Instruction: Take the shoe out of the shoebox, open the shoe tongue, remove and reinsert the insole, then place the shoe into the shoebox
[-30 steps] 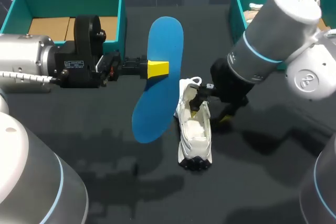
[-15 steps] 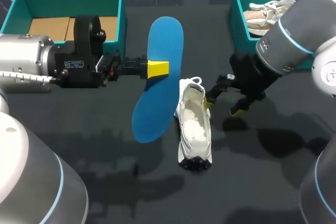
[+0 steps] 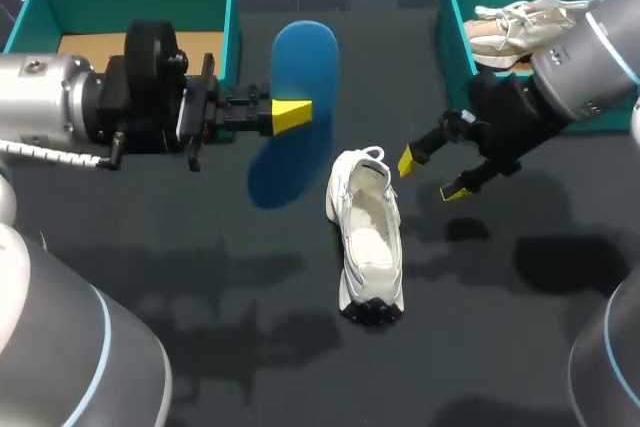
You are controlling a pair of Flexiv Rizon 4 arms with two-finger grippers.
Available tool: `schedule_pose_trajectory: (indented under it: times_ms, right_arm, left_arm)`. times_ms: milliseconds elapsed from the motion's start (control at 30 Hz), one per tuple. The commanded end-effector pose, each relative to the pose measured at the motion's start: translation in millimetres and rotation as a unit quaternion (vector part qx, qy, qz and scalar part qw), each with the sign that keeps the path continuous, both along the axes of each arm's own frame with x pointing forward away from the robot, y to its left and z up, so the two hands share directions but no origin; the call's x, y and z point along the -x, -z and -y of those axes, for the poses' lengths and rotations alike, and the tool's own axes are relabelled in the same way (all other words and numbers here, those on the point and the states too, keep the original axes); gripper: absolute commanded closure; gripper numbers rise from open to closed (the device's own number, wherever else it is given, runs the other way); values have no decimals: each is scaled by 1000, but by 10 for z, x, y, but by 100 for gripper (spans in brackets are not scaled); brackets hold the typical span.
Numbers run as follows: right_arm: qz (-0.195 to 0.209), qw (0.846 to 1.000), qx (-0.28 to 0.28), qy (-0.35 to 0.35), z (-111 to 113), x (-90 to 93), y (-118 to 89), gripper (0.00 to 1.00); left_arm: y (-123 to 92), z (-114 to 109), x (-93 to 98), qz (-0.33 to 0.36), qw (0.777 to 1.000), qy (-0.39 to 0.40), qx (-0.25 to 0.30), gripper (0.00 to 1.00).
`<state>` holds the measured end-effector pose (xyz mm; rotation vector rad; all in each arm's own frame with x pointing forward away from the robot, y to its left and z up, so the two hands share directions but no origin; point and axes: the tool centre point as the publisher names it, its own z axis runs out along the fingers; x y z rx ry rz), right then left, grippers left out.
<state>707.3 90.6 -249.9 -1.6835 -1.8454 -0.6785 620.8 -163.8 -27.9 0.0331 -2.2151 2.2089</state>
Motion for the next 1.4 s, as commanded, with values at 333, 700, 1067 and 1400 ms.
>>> schedule_pose_trajectory:
  times_ms: [333, 700, 1067, 1400]
  right_arm:
    - [23, 996, -87, -3, 165, -77, -300, 0]
    - [23, 996, -87, -3, 165, -77, -300, 0]
    - [25, 987, -154, 26, 220, -149, -715, 0]
    - [27, 981, -191, 30, 101, -232, -838, 0]
  left_arm:
    - [199, 180, -436, 388, 921, 10, 39, 100]
    - [249, 186, -439, 435, 900, 10, 32, 100]
    - [592, 241, -531, 570, 821, 17, 31, 100]
    - [903, 309, -659, 645, 763, 12, 30, 100]
